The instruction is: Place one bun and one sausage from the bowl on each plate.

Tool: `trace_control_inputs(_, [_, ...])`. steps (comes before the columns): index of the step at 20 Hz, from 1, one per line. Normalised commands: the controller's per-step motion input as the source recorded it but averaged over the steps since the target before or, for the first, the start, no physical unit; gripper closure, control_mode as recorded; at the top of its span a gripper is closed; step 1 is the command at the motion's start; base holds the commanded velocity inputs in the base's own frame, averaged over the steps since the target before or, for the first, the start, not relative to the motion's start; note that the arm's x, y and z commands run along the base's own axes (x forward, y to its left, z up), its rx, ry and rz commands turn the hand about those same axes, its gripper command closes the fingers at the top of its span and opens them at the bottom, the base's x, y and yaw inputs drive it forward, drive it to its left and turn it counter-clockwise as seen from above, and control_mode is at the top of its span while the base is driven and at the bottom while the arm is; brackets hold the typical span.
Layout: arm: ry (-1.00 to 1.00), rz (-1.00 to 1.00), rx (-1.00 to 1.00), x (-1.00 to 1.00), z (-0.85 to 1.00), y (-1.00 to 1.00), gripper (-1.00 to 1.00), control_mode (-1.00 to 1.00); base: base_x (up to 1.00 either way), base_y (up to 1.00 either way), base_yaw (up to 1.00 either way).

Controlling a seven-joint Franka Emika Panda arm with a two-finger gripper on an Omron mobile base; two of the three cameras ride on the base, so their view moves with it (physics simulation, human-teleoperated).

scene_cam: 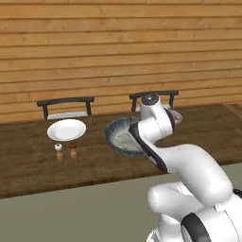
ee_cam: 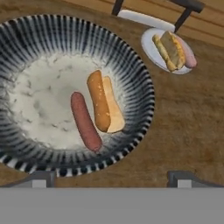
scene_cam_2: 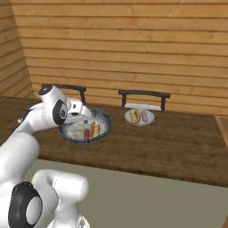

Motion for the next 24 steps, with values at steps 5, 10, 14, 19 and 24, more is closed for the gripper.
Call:
trace_control_inputs(5, [0.16,0.0,0.04,0.33,-0.17,-0.07,-1.0,-1.0,0.0,0.0,0.0])
trace_control_inputs(10, [0.28,0.0,0.01,0.4,-0.43,0.0,-1.0,-1.0,0.0,0.0,0.0])
trace_control_inputs(14, [0.18,0.0,0.0,0.36,-0.53,0.0,-1.0,-1.0,0.0,0.0,0.0])
trace_control_inputs(19, [0.06,0.0,0.0,0.38,-0.19,0.0,-1.0,-1.0,0.0,0.0,0.0])
trace_control_inputs(24, [0.0,-0.01,0.0,0.34,-0.15,0.0,-1.0,-1.0,0.0,0.0,0.0])
